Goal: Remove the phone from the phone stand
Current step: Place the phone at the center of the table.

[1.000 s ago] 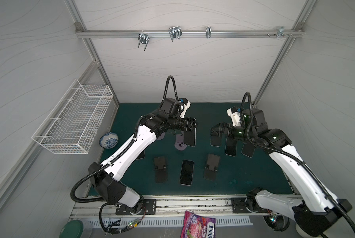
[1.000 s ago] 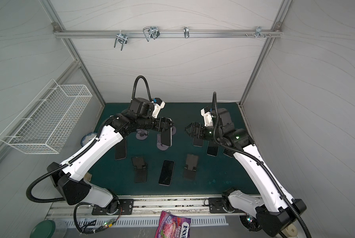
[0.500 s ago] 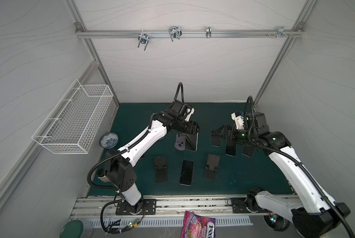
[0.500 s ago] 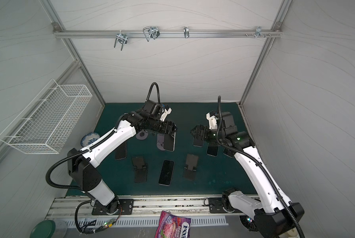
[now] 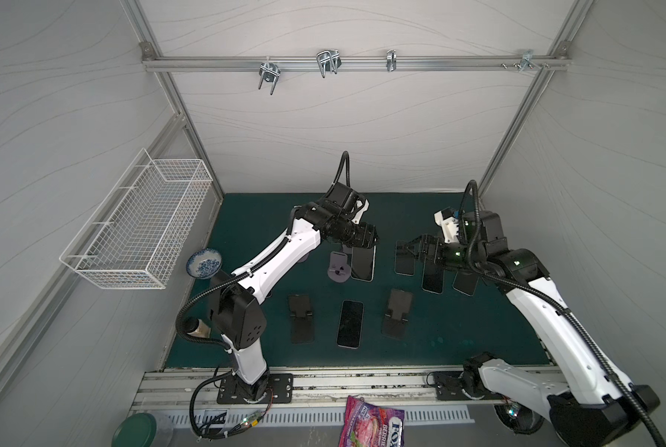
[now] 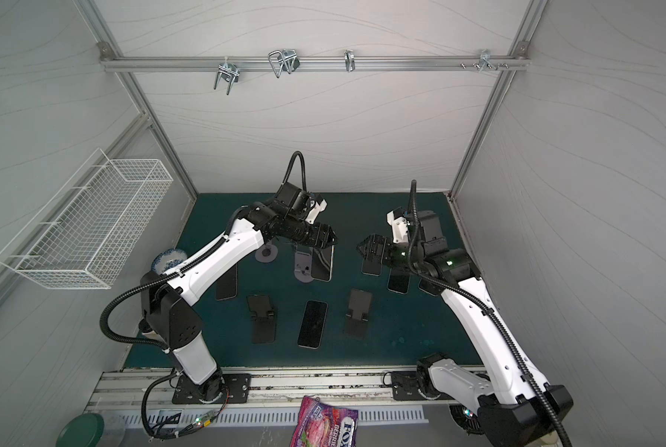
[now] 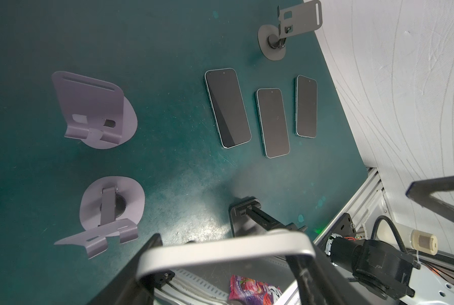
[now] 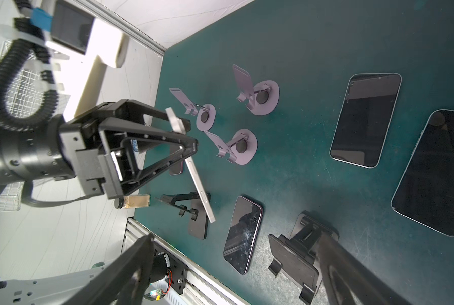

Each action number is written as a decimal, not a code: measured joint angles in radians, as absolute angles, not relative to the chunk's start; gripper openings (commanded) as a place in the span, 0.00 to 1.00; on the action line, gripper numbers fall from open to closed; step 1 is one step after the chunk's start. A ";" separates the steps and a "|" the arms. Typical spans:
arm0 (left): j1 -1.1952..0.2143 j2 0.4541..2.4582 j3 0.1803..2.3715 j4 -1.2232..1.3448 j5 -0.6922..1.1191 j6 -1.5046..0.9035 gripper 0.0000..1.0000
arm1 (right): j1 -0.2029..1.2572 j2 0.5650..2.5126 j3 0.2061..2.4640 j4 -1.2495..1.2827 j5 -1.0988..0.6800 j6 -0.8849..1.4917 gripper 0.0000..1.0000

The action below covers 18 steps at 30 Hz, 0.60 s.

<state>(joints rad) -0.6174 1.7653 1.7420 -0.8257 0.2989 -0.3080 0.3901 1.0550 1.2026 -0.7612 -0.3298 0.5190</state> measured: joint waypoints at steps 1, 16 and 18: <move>-0.617 1.774 1.752 -0.833 0.299 -0.307 0.52 | 0.390 1.051 1.201 -0.760 -0.330 0.518 0.97; -0.617 1.871 1.868 -0.952 0.300 -0.280 0.52 | 0.390 1.047 1.186 -0.760 -0.331 0.515 0.97; -0.617 1.893 1.891 -0.970 0.305 -0.276 0.52 | 0.390 1.047 1.186 -0.760 -0.330 0.515 0.97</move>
